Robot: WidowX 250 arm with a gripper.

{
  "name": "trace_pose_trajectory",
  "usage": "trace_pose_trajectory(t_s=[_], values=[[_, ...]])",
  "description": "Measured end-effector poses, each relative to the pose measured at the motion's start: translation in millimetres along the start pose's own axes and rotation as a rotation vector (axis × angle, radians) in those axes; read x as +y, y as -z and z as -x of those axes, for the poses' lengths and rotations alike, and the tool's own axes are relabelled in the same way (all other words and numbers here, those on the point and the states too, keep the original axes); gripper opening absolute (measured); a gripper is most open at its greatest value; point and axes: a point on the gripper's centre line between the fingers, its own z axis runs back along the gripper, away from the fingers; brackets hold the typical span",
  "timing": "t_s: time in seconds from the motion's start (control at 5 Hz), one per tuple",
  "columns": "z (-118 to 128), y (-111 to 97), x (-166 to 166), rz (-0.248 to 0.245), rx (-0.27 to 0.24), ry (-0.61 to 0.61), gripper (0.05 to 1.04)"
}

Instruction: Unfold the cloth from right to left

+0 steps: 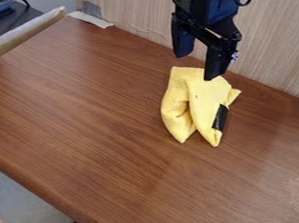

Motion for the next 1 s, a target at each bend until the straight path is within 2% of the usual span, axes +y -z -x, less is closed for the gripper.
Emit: trace_pose_trajectory(t_s=[0.4, 0.8, 1.0], values=[[8, 21, -12, 0.037, 0.048, 0.026, 1.001], [2, 33, -45, 0.037, 0.060, 0.114, 1.001], [3, 48, -56, 0.042, 0.101, 0.154, 1.001]])
